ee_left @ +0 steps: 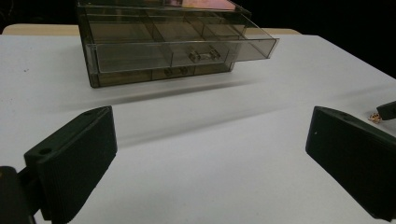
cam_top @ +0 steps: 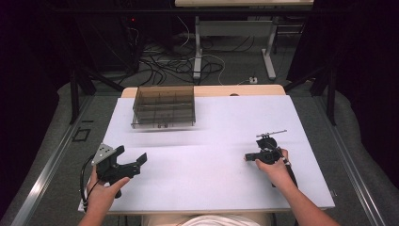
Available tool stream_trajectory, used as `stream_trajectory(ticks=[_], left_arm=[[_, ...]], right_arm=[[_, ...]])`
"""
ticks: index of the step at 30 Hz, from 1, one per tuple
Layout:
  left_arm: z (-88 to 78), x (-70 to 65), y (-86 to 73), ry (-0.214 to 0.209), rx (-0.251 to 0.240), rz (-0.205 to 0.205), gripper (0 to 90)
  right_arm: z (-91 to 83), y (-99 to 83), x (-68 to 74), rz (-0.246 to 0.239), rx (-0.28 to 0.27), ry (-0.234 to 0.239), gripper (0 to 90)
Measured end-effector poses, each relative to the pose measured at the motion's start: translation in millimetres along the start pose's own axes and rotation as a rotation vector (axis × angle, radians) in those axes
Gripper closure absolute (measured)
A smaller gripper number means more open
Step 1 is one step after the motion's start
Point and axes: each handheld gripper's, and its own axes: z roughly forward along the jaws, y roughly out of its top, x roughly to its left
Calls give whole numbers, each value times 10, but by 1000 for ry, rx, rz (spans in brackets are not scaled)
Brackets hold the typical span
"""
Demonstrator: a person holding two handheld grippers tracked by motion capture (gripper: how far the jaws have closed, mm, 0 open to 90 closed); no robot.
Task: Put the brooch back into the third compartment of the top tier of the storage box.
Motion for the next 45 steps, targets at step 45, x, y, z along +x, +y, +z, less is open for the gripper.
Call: stream_trajectory(ticks=[45], left_arm=[[30, 11, -15, 23, -31, 21, 3]], right_arm=[[-237, 53, 14, 75, -95, 79, 900]])
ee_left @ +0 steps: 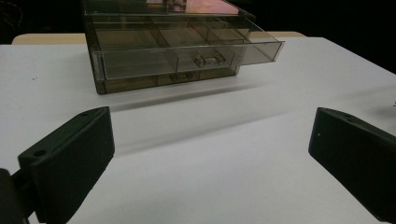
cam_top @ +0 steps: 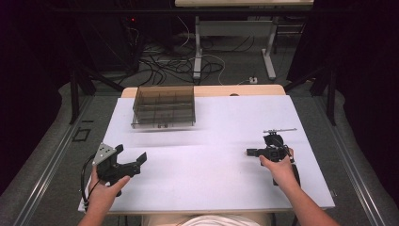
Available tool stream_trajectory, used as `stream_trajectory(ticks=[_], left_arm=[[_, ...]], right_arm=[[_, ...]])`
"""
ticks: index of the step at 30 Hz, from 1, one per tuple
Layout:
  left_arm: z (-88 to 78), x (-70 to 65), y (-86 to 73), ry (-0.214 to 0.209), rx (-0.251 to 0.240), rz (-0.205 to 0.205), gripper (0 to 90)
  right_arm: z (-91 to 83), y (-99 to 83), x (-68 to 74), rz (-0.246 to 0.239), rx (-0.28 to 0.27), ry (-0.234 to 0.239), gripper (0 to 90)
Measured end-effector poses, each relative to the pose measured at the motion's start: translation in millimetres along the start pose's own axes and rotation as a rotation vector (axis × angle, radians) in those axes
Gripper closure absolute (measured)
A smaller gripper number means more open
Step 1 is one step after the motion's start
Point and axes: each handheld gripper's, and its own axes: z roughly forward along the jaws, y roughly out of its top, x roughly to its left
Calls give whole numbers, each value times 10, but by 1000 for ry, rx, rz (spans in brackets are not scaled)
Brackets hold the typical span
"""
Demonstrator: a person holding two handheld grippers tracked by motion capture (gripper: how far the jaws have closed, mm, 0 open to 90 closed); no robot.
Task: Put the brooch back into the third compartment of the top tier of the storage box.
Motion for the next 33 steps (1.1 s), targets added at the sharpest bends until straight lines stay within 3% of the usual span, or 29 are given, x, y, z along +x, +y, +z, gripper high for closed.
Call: stream_trajectory(ticks=[15, 33], left_arm=[[-5, 33, -11, -1, 8, -10, 3], [-3, 47, -2, 0, 4, -13, 3]], right_arm=[[-100, 92, 13, 4, 14, 15, 900], [-80, 410, 262, -46, 18, 26, 900]])
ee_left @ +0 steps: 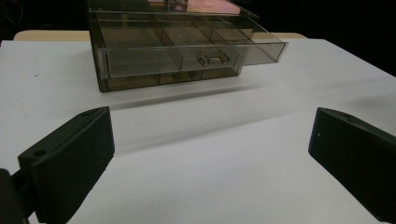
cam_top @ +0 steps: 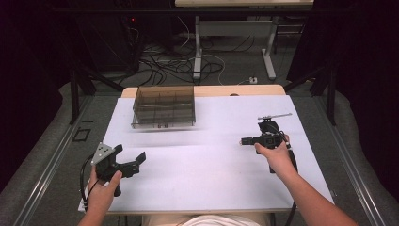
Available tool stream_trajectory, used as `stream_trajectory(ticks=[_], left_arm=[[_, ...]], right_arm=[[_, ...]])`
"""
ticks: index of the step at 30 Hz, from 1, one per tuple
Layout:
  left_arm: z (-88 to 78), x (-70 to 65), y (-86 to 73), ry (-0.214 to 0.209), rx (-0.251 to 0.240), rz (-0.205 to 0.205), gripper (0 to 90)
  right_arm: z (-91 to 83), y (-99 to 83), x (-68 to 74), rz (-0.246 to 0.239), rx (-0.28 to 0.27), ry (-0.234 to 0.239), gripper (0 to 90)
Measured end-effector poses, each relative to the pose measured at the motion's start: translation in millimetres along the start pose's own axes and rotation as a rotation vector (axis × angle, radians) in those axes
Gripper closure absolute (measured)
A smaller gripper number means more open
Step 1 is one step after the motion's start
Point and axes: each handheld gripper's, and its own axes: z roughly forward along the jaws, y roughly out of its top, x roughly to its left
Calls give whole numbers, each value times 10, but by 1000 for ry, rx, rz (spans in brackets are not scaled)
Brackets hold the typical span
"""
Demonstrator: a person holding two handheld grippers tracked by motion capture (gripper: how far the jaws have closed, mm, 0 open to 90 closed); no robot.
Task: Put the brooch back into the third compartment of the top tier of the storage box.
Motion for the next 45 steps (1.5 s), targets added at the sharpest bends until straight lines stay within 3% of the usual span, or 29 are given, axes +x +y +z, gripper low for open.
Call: stream_trajectory(ticks=[28, 45], left_arm=[[-1, 14, 4, 4, -2, -8, 3], [-2, 14, 3, 1, -3, -10, 3]], right_arm=[[139, 400, 268, -14, -8, 38, 900], [192, 594, 346, -12, -13, 48, 900]])
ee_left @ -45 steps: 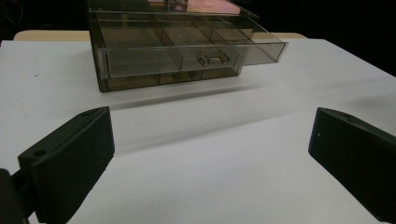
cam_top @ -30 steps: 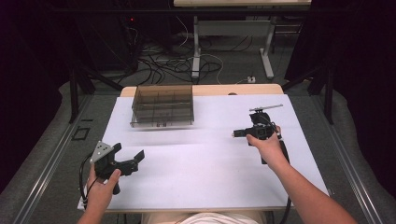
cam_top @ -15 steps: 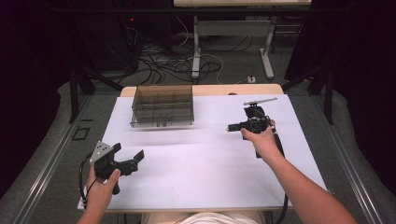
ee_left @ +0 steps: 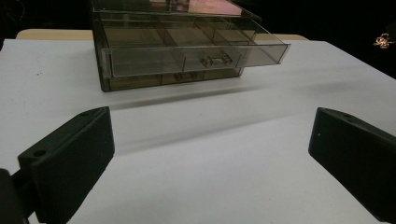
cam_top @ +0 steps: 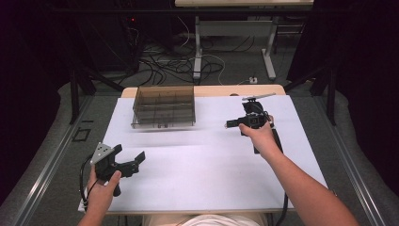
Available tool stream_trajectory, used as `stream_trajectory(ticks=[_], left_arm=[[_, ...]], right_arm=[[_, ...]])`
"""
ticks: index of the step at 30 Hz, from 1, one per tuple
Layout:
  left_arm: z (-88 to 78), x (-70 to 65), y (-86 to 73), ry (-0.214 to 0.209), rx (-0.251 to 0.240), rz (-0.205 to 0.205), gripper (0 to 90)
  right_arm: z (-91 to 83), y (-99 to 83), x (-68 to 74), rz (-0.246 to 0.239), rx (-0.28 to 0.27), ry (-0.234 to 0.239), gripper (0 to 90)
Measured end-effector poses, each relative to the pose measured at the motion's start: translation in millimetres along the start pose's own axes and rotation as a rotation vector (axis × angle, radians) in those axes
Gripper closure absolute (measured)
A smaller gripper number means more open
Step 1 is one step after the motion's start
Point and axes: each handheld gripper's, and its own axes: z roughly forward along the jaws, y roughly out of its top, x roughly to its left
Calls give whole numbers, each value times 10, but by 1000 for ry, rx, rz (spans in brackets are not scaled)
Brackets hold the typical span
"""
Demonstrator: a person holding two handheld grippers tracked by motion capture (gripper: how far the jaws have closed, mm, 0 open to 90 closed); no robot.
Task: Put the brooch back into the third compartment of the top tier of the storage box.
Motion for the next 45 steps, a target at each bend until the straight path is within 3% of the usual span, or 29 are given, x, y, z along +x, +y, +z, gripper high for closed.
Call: stream_trajectory(ticks=[18, 27, 45], left_arm=[[6, 0, 0, -3, 2, -3, 3], [5, 6, 2, -4, 5, -3, 3], [6, 15, 4, -5, 3, -7, 3]], right_arm=[[99, 227, 151, 8, -17, 16, 900], [220, 343, 263, 28, -27, 35, 900], [425, 499, 402, 38, -31, 28, 900]])
